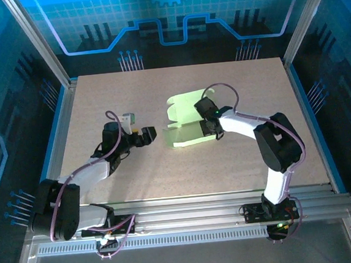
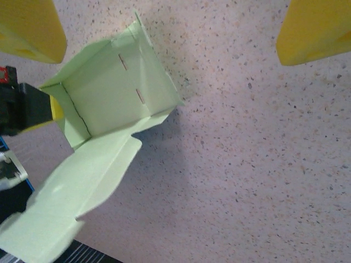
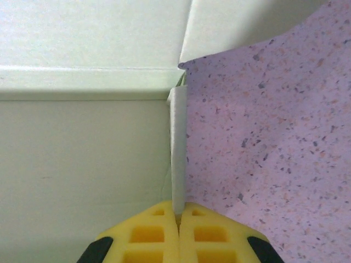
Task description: Fold the paper box
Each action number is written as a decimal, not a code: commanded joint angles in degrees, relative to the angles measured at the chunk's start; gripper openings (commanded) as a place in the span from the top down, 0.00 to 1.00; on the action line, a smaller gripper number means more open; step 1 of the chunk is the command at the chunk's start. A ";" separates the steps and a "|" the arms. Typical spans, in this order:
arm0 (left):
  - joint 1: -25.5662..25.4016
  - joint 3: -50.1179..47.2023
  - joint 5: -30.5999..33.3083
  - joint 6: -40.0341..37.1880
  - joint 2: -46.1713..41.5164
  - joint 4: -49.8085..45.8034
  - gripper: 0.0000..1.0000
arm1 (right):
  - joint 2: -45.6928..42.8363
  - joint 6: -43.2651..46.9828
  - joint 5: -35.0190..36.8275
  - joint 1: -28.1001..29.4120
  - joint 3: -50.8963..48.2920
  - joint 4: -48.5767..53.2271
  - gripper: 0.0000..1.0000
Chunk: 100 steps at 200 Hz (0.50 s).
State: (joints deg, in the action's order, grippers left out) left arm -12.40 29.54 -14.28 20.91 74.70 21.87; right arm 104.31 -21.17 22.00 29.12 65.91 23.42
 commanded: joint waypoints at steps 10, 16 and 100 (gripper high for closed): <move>0.89 5.67 -2.20 0.31 2.08 -2.32 0.02 | -3.32 0.94 -10.81 -2.16 -3.90 -4.05 1.00; 0.97 6.55 -3.57 -0.53 2.48 -2.44 0.02 | -3.82 1.12 -11.25 -2.51 -4.40 -4.45 1.00; -5.27 15.07 -7.01 -21.65 5.67 -9.26 0.06 | -9.07 4.22 -14.55 -5.26 -8.67 -7.60 1.00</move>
State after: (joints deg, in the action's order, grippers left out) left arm -13.41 40.42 -20.73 10.37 79.81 18.20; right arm 97.14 -18.55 9.93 24.67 58.06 17.91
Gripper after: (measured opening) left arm 0.937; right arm 0.059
